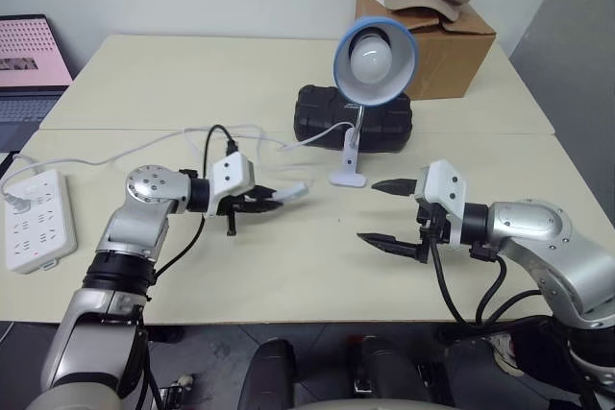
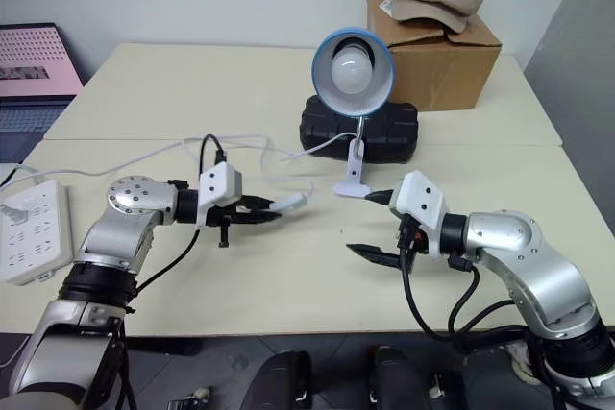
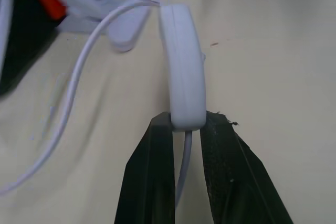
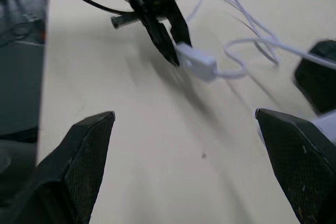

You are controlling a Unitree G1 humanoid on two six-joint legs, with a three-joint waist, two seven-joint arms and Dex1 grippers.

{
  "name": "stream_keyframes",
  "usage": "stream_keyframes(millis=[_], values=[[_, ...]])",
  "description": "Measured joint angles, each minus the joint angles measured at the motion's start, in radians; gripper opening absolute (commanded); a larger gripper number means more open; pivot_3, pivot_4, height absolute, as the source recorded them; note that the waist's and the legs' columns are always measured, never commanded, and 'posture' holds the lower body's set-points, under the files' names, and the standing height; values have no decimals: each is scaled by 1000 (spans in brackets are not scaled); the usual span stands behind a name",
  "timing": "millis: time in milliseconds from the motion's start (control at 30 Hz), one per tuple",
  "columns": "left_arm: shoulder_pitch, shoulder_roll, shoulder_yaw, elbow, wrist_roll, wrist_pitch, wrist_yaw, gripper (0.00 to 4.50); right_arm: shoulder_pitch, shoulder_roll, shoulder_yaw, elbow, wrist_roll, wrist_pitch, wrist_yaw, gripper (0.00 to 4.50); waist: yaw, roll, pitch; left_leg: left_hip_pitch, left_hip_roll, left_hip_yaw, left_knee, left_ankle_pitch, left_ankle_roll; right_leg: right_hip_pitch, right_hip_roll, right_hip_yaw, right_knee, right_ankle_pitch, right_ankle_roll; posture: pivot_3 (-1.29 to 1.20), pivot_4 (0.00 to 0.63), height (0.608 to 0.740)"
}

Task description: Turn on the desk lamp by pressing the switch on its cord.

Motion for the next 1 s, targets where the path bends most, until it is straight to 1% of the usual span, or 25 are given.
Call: stream_keyframes(millis=[100, 133, 300, 400, 633, 933, 1000], values=[[13, 11, -24, -83, 3, 55, 3, 383, -75, 20, 85, 18, -7, 39, 1, 4500, -2, 0, 0, 2, 0, 0, 0, 0, 0, 1, 0, 1, 0, 0, 0, 0, 150, 740], [18, 16, -40, -112, 8, 63, 8, 383, -122, 39, 143, 41, -24, 49, 2, 4500, -3, 0, 0, 2, 0, 0, 0, 0, 0, 0, 0, 1, 0, 0, 0, 0, 150, 740], [29, 28, -68, -154, 28, 78, 17, 383, -235, 99, 286, 146, -101, 43, 8, 4500, -1, 0, 0, 0, 0, 1, 0, 0, 0, 0, 0, 1, 0, 0, 0, 0, 150, 740], [32, 30, -73, -165, 31, 78, 24, 383, -275, 131, 338, 215, -146, 30, 13, 4500, 1, 0, 0, -1, 0, 1, 0, 0, 0, -1, 0, 1, -1, 0, 0, 0, 150, 740], [38, 31, -84, -172, 33, 77, 38, 383, -304, 145, 376, 317, -222, -19, 34, 4500, 3, 0, 0, -1, 0, 1, 0, 0, 0, -1, 0, 1, 0, 0, 0, 0, 150, 740], [50, 35, -85, -177, 33, 73, 53, 383, -309, 165, 383, 351, -255, -29, 57, 4500, 3, 0, 0, -1, 0, 1, 0, 0, 0, -1, 0, 1, 0, 0, 0, 0, 150, 740], [52, 35, -85, -180, 33, 73, 57, 383, -309, 170, 383, 353, -262, -34, 61, 4132, 3, 0, 0, -1, 0, 1, 0, 0, 0, -1, 0, 1, 0, 0, 0, 0, 150, 740]])
